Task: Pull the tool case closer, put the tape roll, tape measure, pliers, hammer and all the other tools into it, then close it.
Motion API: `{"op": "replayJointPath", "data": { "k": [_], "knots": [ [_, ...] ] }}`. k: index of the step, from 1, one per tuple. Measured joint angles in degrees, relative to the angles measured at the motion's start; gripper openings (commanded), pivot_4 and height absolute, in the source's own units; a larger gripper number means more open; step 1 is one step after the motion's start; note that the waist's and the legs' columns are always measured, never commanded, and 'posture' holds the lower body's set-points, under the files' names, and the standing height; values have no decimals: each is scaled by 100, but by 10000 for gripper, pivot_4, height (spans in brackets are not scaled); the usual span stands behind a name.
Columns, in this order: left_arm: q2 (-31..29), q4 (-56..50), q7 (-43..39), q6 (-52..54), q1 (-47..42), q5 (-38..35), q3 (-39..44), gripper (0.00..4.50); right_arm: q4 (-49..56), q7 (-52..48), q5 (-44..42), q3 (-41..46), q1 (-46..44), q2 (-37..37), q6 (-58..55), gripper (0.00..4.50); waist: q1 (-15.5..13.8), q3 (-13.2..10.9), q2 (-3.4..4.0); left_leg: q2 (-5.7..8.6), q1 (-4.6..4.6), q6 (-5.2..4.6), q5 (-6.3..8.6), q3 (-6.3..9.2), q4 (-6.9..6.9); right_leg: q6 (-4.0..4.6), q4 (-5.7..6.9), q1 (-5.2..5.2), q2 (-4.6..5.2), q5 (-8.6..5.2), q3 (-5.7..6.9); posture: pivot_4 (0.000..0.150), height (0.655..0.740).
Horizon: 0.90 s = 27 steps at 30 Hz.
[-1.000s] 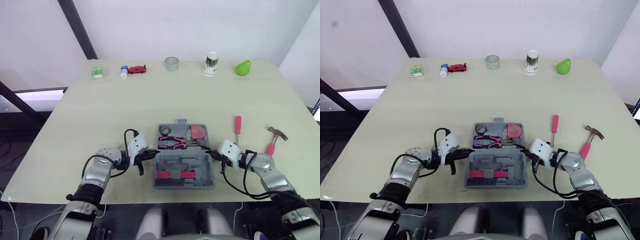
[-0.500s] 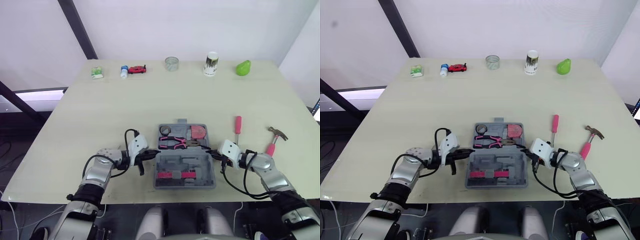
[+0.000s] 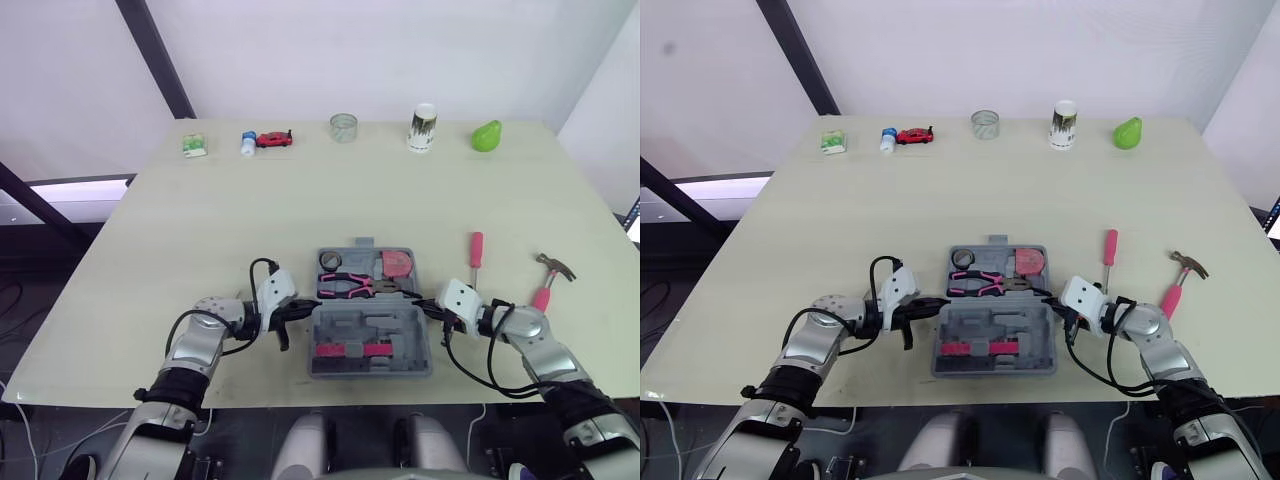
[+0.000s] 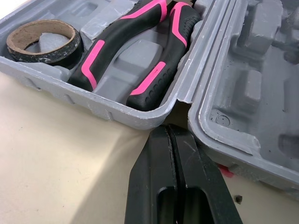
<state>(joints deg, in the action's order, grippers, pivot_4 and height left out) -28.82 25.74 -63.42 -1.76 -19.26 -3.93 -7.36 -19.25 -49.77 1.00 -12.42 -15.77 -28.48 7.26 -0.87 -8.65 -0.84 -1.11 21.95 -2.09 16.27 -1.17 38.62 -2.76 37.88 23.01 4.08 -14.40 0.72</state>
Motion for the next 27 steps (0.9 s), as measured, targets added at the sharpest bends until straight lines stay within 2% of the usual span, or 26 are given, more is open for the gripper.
{"op": "replayJointPath", "data": {
  "k": [8,16,20,21,23,27],
  "knots": [
    [-95,-41,2,-45,82,-64,29,0,20,-1,-122,176,72,-143,-8,189,24,0,0,-7,-1,0,0,-1,-1,0,-1,1,-1,0,-1,1500,7400],
    [-355,-500,4,82,542,-318,207,0,356,-66,-521,558,432,-355,-149,189,143,-1,-1,-17,0,0,0,-1,-9,1,-3,3,-2,0,-3,1500,7400],
    [-554,-1194,-12,424,1158,-966,779,0,858,-111,-1015,1114,969,-532,-287,189,156,-8,-3,-23,3,0,1,0,-14,1,-5,7,2,-1,-3,1500,7400],
    [-626,-1634,-32,631,1453,-1399,1150,0,1134,-105,-1283,1385,1223,-540,-355,189,155,-9,-3,-25,3,0,1,0,-14,1,-5,8,5,-1,-3,1500,7400],
    [-725,-2016,3,922,1655,-1779,1507,0,1392,-102,-1592,1637,1450,-531,-428,189,151,-9,-2,-24,1,0,1,1,-16,1,-5,6,11,0,-2,1500,7400],
    [-903,-2286,231,1209,2131,-2149,2202,0,1992,-82,-2176,2193,2096,-499,-623,189,142,-9,-2,-23,1,0,1,2,-17,2,-6,4,13,-1,-1,1500,7400]
  ]
}}
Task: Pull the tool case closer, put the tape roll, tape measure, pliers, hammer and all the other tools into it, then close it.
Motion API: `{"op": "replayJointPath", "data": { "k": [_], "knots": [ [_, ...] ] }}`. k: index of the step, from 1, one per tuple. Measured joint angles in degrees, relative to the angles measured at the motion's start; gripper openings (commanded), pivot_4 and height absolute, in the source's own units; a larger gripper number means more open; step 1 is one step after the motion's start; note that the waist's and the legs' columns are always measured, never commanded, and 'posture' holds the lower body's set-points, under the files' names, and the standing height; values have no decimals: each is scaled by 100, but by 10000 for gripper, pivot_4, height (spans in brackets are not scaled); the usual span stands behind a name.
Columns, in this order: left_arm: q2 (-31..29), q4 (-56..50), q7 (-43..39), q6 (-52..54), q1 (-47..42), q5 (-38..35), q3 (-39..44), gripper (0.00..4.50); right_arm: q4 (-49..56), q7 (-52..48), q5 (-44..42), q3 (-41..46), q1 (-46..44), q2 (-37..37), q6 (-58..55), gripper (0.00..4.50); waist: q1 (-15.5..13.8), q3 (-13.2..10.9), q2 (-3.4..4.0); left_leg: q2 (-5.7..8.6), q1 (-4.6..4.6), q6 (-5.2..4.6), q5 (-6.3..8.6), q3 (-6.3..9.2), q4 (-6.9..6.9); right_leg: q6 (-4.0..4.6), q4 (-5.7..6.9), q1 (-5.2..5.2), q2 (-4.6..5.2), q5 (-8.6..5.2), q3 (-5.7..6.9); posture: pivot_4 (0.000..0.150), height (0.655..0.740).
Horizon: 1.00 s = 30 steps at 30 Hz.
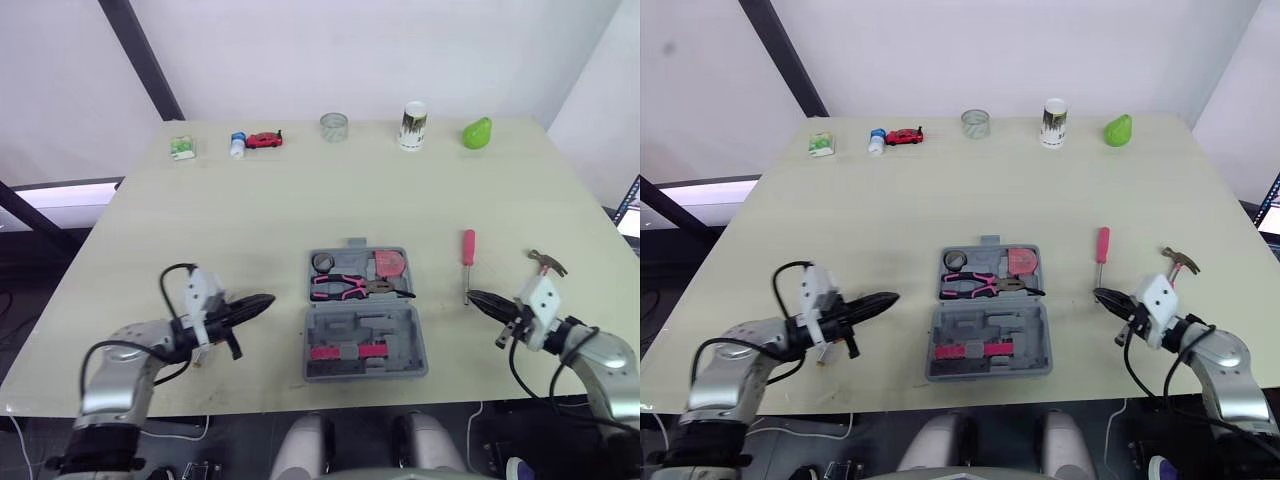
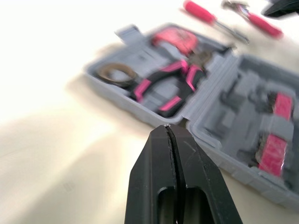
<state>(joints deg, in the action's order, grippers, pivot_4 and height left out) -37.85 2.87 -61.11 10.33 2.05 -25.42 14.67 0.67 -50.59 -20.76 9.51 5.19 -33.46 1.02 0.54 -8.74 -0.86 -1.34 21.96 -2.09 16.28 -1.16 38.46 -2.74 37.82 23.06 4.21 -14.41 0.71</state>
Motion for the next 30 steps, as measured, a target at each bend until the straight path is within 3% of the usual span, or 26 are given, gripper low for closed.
{"op": "replayJointPath", "data": {
  "k": [4,7,9,13,14,20,30],
  "knots": [
    [-20,16,319,201,404,-325,778,0,184,63,-290,567,612,-9,-83,189,-10,0,-1,0,1,0,0,-1,0,1,-6,0,2,-1,0,1500,7400],
    [-6,112,416,227,743,-540,1300,12293,102,68,-350,967,1013,-11,58,0,-10,0,-1,1,-1,0,0,-5,-4,2,-11,0,2,-2,-2,1500,7400],
    [-11,380,356,91,1335,-559,1683,23282,-237,65,-387,1418,1401,11,332,0,13,0,-1,1,-5,0,1,-15,-13,18,-20,1,1,-12,-8,1500,7400],
    [-12,720,213,-67,1945,-557,2018,40059,-613,-48,-623,1966,1827,111,513,11824,3,-6,-12,-2,-4,0,2,-15,-14,22,-27,1,0,-16,-7,1500,7400],
    [-13,726,180,-109,2037,-573,2110,44893,-634,-107,-716,2071,1897,130,555,17331,-5,-7,-14,-3,-6,0,2,-13,-12,22,-26,0,5,-16,-7,1500,7400],
    [-63,889,-79,-260,2455,-685,2575,45000,-905,-483,-1082,2623,2274,101,621,43753,-30,-5,-17,-2,-9,2,2,-12,-15,22,-38,-2,43,-17,-7,1500,7400],
    [61,813,-168,-264,2615,-846,2716,45000,-766,-634,-1251,2757,2375,11,379,44507,-29,-5,-16,-3,-5,2,3,-10,-18,22,-44,-2,58,-16,-10,1500,7400]
  ]
}}
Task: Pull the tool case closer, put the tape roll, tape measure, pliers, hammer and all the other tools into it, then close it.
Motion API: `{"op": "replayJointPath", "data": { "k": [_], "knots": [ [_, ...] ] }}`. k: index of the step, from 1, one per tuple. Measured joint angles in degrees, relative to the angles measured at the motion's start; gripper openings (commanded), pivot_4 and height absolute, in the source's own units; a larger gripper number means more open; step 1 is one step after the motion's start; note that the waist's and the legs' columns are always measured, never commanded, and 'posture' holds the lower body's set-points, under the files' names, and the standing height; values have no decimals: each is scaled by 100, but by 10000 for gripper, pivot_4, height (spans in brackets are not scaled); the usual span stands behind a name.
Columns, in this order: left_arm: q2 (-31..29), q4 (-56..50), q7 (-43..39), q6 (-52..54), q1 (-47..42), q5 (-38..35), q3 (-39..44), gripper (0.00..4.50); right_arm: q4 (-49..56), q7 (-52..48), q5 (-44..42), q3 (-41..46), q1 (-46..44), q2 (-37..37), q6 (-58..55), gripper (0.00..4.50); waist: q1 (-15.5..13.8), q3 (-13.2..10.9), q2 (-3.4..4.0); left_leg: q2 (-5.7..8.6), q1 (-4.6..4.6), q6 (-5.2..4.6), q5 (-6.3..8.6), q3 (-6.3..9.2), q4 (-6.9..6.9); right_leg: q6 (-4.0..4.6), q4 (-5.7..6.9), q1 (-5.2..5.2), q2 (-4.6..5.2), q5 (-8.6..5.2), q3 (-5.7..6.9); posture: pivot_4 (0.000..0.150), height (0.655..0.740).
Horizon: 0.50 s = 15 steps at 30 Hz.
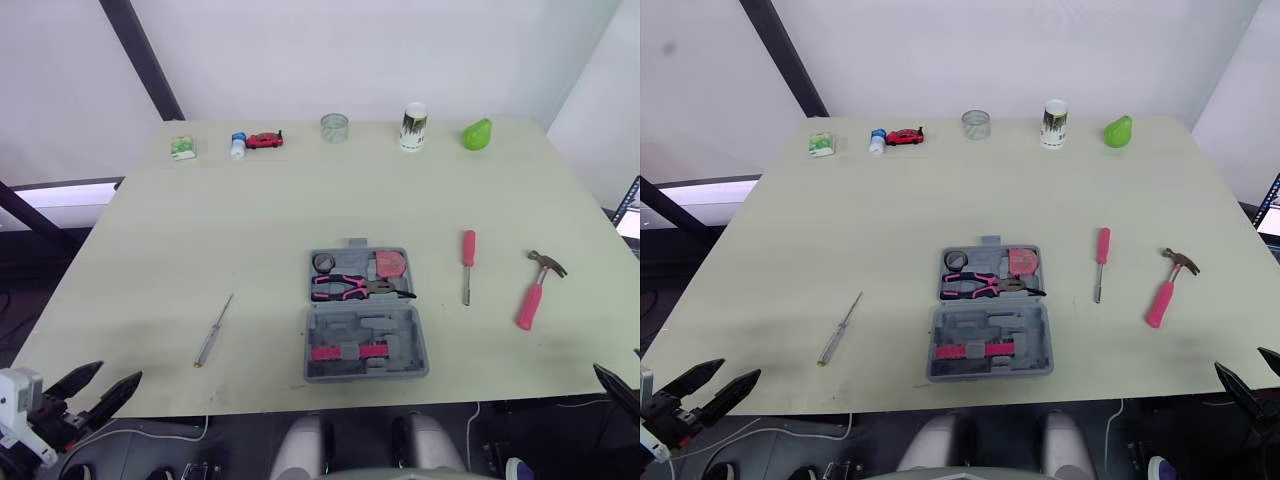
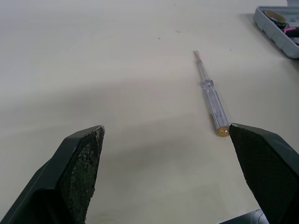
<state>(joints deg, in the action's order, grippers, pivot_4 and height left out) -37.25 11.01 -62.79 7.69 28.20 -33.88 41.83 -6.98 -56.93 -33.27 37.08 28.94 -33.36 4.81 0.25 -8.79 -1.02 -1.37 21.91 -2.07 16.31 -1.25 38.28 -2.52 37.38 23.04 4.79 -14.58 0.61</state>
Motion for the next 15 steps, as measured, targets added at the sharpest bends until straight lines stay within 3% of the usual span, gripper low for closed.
{"op": "replayJointPath", "data": {
  "k": [15],
  "knots": [
    [324,-1254,449,417,22,-57,-248,45000,1678,288,-99,-253,100,-1,-859,44507,-47,0,2,2,7,0,0,6,-3,1,-11,0,17,1,2,1500,7400]
  ]
}}
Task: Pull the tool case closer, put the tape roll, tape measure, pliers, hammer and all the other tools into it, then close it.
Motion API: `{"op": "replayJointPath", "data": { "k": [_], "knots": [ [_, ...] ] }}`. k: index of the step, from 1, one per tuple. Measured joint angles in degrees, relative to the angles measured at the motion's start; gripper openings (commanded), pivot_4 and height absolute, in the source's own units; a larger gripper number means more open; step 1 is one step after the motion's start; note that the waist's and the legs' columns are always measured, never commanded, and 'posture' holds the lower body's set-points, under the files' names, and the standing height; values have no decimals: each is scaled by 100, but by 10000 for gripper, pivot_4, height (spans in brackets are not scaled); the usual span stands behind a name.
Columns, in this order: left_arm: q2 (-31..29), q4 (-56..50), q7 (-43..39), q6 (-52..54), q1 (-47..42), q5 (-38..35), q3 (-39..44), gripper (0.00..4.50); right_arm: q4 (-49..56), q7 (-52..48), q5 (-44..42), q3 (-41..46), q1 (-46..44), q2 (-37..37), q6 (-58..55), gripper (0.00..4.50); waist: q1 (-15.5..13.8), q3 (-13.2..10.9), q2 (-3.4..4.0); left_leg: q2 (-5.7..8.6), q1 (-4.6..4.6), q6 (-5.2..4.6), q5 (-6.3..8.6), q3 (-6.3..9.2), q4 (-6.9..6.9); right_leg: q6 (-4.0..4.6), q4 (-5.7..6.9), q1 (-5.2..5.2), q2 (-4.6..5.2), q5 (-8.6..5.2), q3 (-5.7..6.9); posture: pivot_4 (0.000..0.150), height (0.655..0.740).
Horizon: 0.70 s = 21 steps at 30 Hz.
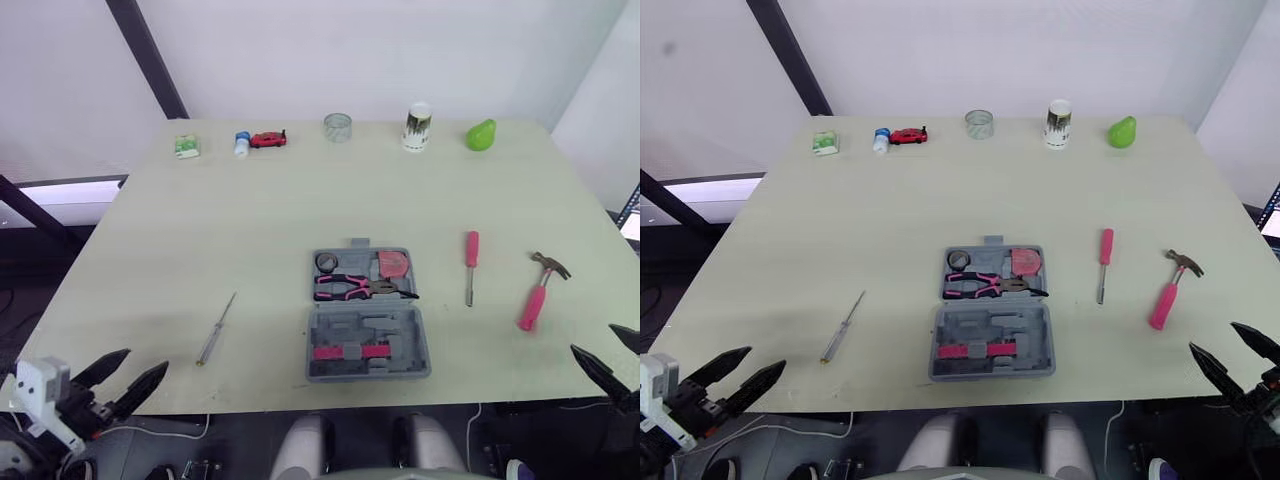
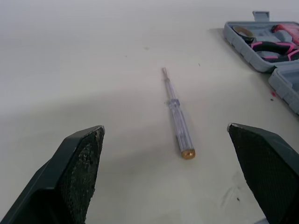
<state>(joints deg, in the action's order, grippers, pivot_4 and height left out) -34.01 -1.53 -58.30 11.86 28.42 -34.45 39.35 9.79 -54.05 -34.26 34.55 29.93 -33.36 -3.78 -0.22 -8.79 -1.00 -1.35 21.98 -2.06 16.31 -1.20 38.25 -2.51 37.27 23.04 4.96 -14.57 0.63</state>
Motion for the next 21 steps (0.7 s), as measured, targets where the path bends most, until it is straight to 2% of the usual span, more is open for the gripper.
{"op": "replayJointPath", "data": {
  "k": [5,13,16,21],
  "knots": [
    [77,-381,320,136,-156,53,-365,45000,527,-111,-49,-310,-66,-10,-189,44507,-43,-1,2,1,6,0,0,-1,-1,0,-7,-1,-1,1,2,1500,7400],
    [655,-887,1525,479,-338,322,-847,45000,1247,-554,-302,-832,-363,-309,-440,44507,-56,0,-5,7,13,-1,-1,4,1,-3,-12,-2,-3,3,10,1500,7400],
    [913,-1155,2151,688,-419,529,-1131,45000,1415,-838,-454,-1240,-996,-653,-627,44507,-40,-2,-7,9,12,-2,-1,2,8,-8,-9,-4,-10,7,8,1500,7400],
    [963,-1367,2754,1058,-579,757,-1463,45000,1624,-1133,-591,-1660,-1806,-888,-707,44507,-71,-3,-15,8,10,-2,-1,26,8,-7,-19,-24,-55,6,25,1500,7400]
  ]
}}
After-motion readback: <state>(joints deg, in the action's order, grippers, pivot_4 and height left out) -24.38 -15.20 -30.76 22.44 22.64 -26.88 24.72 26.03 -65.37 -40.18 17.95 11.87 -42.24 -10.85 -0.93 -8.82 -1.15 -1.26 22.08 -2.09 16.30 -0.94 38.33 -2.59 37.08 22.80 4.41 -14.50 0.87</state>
